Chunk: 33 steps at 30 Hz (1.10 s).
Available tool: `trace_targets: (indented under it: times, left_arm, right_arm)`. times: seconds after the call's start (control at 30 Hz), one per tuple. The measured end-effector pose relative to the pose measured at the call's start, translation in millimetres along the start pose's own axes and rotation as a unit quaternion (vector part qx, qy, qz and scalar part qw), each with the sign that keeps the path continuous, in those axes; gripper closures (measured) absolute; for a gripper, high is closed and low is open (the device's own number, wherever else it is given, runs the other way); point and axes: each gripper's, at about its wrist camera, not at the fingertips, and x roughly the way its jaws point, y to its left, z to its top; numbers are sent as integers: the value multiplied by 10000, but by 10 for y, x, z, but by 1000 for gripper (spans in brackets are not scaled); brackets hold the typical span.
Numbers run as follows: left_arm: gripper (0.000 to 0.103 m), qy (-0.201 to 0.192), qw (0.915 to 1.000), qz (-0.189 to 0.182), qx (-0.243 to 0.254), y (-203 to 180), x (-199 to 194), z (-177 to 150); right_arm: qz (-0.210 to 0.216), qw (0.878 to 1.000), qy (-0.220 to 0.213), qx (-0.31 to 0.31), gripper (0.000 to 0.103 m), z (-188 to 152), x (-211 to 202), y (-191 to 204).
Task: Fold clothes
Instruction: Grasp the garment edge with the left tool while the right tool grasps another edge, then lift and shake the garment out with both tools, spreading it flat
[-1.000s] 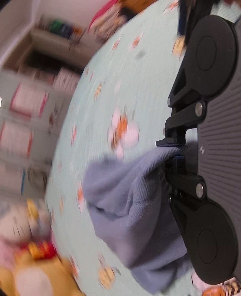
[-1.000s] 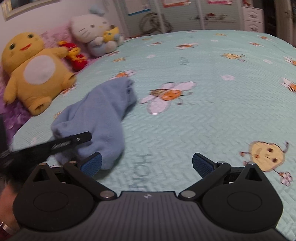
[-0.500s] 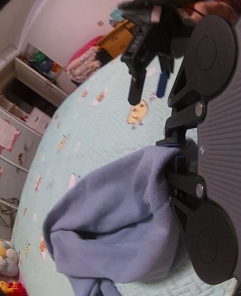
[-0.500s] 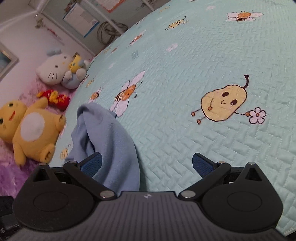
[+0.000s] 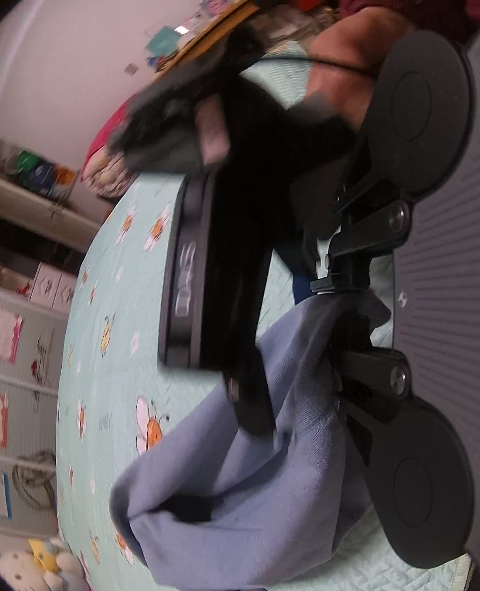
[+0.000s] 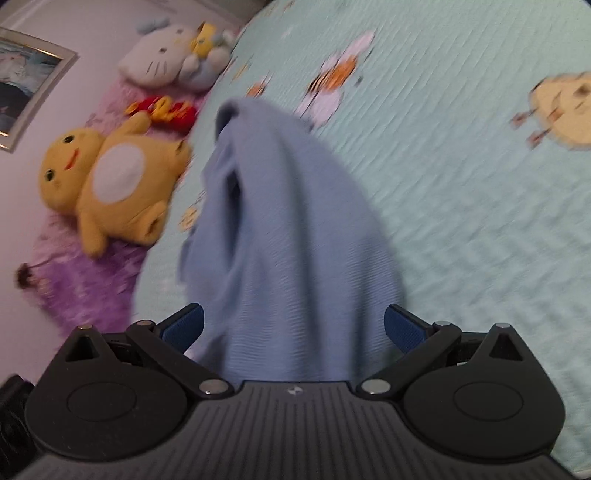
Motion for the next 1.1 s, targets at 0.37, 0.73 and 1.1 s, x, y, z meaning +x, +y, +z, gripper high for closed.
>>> trace_targets:
  times: [0.37,0.73,1.1]
  left_arm:
    - [72,98,9963,-777,353,-161,-31,-28]
    - [41,-294,9978,-563,-171,109,-164,35]
    - [39,289,9967,-201,-734,258,219,86]
  right_arm:
    - [-562,9917,-926,-694,100,-80,-406,-149]
    - [-3166,8651,-2949,-2537,100,123,-1451,-25]
    - [-2021,9207,-3338,-5,50,85,-2187,-1219]
